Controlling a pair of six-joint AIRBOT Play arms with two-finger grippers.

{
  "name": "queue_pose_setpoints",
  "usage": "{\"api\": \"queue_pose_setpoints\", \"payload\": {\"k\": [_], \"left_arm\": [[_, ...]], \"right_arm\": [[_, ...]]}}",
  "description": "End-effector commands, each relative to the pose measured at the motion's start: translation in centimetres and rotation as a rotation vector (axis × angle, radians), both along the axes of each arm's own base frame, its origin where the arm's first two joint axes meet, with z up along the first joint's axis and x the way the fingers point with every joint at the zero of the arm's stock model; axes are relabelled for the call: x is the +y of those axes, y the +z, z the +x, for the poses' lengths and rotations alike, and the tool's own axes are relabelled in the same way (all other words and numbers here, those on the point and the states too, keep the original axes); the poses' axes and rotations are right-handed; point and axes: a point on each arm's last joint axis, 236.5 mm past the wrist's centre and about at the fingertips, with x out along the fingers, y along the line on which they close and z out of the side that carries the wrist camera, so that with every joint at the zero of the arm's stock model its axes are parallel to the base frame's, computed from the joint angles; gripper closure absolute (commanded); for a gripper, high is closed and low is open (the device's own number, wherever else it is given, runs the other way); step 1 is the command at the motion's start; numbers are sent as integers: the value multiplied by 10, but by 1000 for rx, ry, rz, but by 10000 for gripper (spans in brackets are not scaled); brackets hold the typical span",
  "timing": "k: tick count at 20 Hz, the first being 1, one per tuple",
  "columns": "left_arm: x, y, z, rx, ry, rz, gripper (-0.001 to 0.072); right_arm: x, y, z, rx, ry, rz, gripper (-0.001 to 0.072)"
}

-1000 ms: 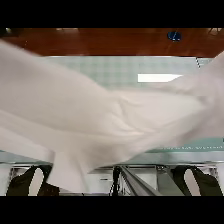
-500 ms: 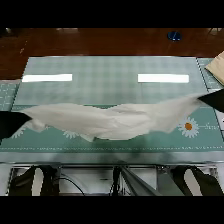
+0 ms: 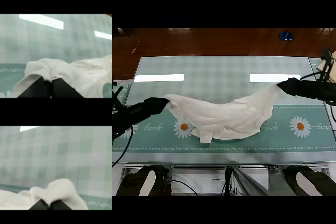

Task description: Fold the shirts.

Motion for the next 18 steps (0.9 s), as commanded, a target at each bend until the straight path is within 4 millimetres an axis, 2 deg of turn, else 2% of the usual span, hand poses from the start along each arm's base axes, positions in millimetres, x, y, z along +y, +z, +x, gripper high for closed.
{"api": "queue_pose_setpoints", "payload": {"k": [1, 4, 8, 9, 10, 11, 12, 13, 15, 16, 17, 18], "left_arm": [[17, -24, 36, -61, 73, 119, 681], [13, -55, 41, 16, 51, 131, 681], [-6, -88, 34, 123, -21, 118, 681], [-11, -93, 33, 133, -33, 120, 681], [-14, -95, 33, 138, -42, 122, 681], [-15, -96, 32, 139, -44, 122, 681], [-15, -95, 32, 137, -44, 122, 681], [-15, -94, 33, 134, -44, 122, 681], [-15, -91, 34, 128, -44, 122, 681], [-15, -90, 35, 125, -45, 122, 681], [-15, -88, 36, 122, -45, 123, 681], [-15, -88, 36, 121, -44, 122, 681]], "right_arm": [[-16, 6, 62, -221, -153, -95, 695], [-32, 2, 81, -261, -234, -118, 695], [-17, -50, 75, -111, -157, -118, 694], [-14, -60, 73, -82, -144, -117, 694], [-14, -61, 73, -79, -142, -116, 678], [-14, -52, 73, -97, -139, -115, 553], [-16, -32, 75, -134, -143, -110, 369], [-18, -8, 73, -177, -137, -108, 300], [-23, 48, 56, -242, -98, -108, 299], [-28, 67, 39, -241, -71, -120, 300], [-37, 72, 19, -208, -50, -157, 300], [-55, 61, -6, -123, -46, -229, 302]]}}
